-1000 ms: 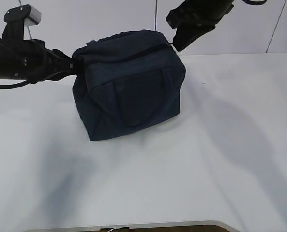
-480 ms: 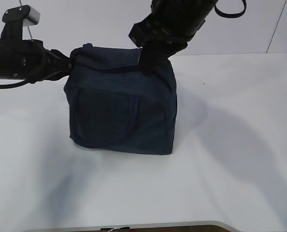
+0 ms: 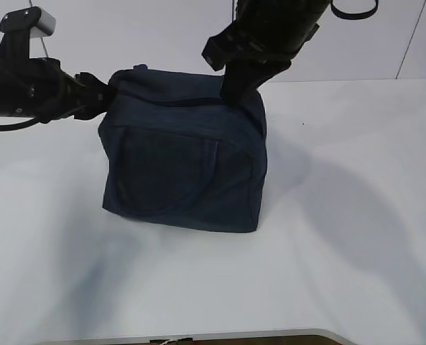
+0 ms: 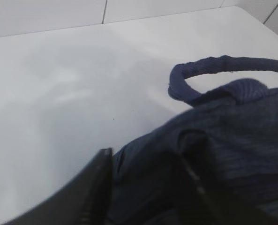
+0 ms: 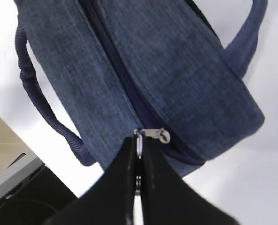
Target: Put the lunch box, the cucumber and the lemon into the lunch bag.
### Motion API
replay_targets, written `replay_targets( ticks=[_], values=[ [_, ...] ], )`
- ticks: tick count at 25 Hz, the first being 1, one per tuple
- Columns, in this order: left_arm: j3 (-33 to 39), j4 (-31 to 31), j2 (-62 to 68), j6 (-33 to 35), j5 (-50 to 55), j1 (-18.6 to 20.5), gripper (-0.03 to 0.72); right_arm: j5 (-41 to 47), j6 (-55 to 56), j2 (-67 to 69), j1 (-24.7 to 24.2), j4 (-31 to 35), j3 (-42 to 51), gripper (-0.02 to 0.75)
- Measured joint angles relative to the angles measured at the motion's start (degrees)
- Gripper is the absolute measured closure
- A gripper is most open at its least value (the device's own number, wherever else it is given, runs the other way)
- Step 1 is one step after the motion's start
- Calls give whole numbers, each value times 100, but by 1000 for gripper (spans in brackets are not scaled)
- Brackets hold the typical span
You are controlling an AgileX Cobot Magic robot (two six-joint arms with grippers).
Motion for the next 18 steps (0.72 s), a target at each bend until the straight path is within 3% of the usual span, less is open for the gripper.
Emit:
replay_targets(
  ticks=[2, 5, 13, 18],
  values=[
    [0, 79, 0, 0, 99, 0, 259, 0, 0, 0, 0, -8, 0, 733],
    [0, 323, 0, 39, 355, 0, 207, 11, 0, 0, 0, -35, 0, 733],
    [0, 777, -622, 1210, 688, 0, 190, 34, 0, 0, 0, -130, 0, 733],
    [0, 1244, -919, 1506, 1442, -11, 188, 34, 0, 0, 0, -130, 0, 733]
  ],
)
